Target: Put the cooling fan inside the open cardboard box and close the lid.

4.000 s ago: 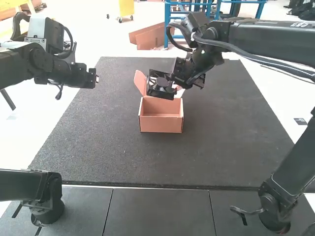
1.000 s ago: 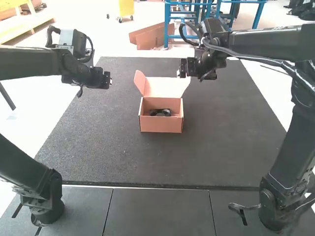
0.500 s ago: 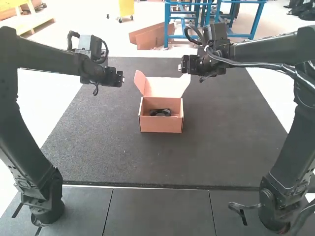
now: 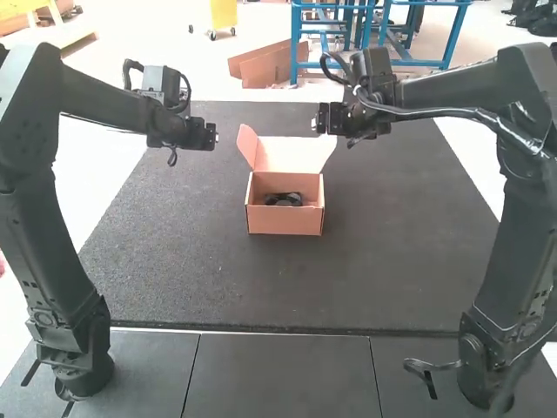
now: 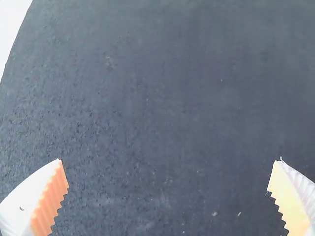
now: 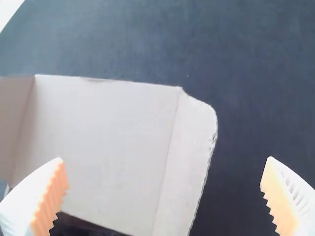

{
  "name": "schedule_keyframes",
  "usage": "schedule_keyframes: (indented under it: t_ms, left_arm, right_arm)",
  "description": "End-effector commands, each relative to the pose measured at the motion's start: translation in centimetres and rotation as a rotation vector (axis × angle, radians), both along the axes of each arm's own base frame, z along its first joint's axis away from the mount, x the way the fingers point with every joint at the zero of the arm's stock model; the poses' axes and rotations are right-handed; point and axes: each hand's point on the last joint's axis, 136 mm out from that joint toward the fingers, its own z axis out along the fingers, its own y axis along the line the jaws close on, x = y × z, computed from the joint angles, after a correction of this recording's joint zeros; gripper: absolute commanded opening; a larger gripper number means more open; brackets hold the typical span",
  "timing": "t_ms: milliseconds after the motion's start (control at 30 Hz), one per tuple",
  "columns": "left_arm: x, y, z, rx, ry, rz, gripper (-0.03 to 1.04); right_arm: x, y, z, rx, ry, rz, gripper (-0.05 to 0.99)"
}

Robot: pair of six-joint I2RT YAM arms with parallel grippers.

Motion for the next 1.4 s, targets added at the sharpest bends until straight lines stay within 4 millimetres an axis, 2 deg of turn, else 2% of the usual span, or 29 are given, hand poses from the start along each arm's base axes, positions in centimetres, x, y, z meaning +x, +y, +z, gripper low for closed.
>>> schedule_keyframes:
  t_ms: [0, 133, 300, 467, 667, 1000, 1233, 1367]
  left_arm:
    - [1.5, -0.6, 2.2, -0.011, -0.054, -0.015, 0.96]
    - [2.2, -0.8, 2.6, -0.014, -0.057, -0.022, 0.96]
    - [2.9, -2.9, 2.8, -0.021, -0.053, -0.066, 0.96]
    - [3.5, -3.7, 2.7, -0.023, -0.051, -0.077, 0.96]
    - [4.0, -4.6, 2.3, -0.032, -0.033, -0.091, 0.96]
    - [3.9, -7.0, 2.6, -0.056, -0.034, -0.152, 0.96]
    - [3.8, -7.3, 2.4, -0.065, -0.028, -0.162, 0.96]
    - [3.8, -7.3, 2.2, -0.067, -0.023, -0.164, 0.96]
  right_arm:
    - [1.5, -1.0, 1.7, 0.018, -0.039, -0.04, 0.9]
    - [2.5, -2.0, 1.7, 0.014, -0.039, -0.068, 0.9]
    - [3.5, -3.4, 1.9, 0.015, -0.045, -0.098, 0.9]
    - [4.4, -4.3, 2.0, 0.014, -0.046, -0.117, 0.9]
    - [5.0, -4.4, 1.8, 0.015, -0.027, -0.113, 0.9]
    - [5.1, -3.9, 0.2, 0.013, 0.04, -0.083, 0.9]
    - [5.5, -3.5, -0.9, 0.0, 0.081, -0.07, 0.9]
    - [5.8, -3.1, -1.1, 0.007, 0.09, -0.058, 0.87]
